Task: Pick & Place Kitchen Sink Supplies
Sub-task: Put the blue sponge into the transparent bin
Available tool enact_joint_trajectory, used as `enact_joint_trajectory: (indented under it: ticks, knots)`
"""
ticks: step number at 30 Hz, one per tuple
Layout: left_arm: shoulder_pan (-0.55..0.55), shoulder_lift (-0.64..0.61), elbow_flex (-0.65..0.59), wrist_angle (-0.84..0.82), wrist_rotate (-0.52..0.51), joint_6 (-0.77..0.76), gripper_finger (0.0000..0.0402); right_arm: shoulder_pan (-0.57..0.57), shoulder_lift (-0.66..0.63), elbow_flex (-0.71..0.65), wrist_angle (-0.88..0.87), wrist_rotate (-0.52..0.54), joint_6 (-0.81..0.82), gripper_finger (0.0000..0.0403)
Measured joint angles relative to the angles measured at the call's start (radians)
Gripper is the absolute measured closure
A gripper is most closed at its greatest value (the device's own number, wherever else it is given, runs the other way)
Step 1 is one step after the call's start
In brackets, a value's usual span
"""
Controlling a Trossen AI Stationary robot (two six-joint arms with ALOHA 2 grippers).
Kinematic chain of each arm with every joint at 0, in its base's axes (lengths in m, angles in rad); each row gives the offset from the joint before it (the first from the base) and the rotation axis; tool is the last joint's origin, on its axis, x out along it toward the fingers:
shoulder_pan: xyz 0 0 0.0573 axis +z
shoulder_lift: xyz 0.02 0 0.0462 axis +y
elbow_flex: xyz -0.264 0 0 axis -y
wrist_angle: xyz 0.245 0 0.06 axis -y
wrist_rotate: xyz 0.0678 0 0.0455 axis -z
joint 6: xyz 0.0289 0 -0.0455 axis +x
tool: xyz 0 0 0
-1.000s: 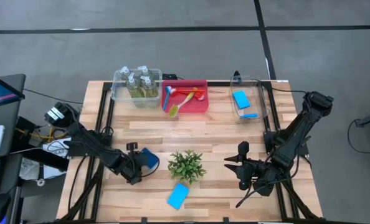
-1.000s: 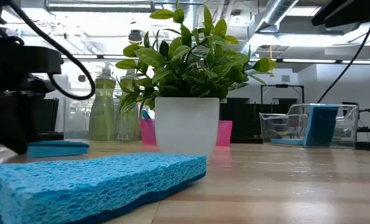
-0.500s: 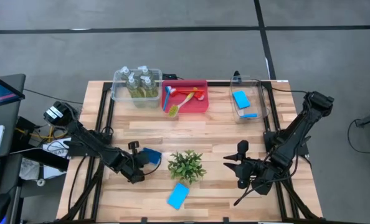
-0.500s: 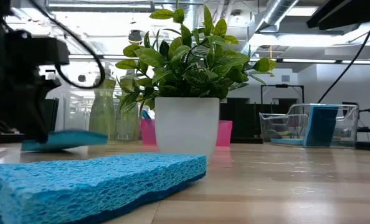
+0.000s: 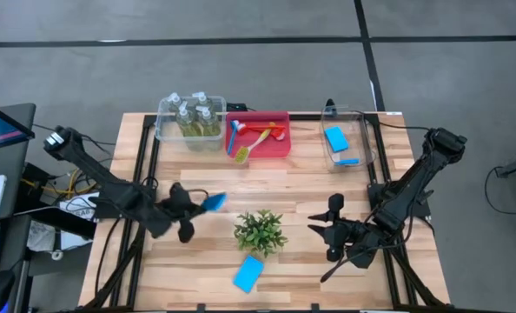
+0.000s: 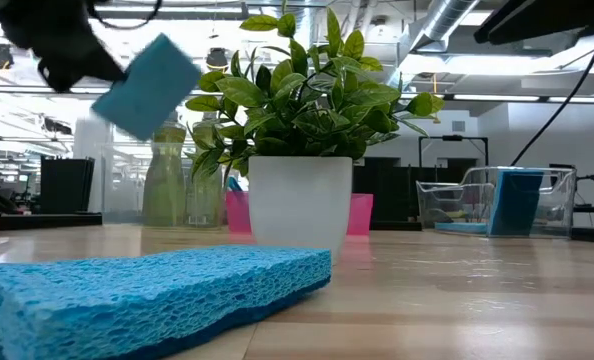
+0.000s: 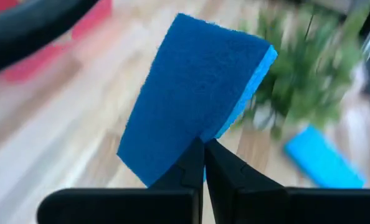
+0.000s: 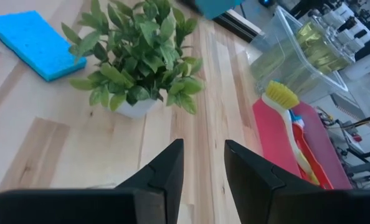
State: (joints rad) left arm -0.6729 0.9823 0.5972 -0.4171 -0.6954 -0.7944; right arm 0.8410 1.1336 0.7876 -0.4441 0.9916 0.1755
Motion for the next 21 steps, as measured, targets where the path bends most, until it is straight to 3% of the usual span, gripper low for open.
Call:
enact_joint_trajectory:
  ticks: [7, 10, 17, 21]
  knots:
    - [0.003, -0.159, 0.000, 0.094, -0.210, 0.223, 0.0394, -0.003, 0.000, 0.000, 0.058, 0.000, -0.065, 0.0294]
    - [0.019, -0.172, 0.000, 0.230, -0.223, 0.397, 0.0394, -0.017, 0.000, 0.000, 0.111, 0.000, -0.131, 0.0294]
    - [0.107, -0.137, 0.001, 0.615, -0.032, 0.779, 0.0394, -0.095, 0.000, 0.000, 0.315, -0.019, -0.364, 0.0294]
    - [0.200, -0.110, 0.001, 0.772, 0.131, 0.903, 0.0394, -0.164, 0.000, 0.000, 0.447, -0.205, -0.515, 0.0294]
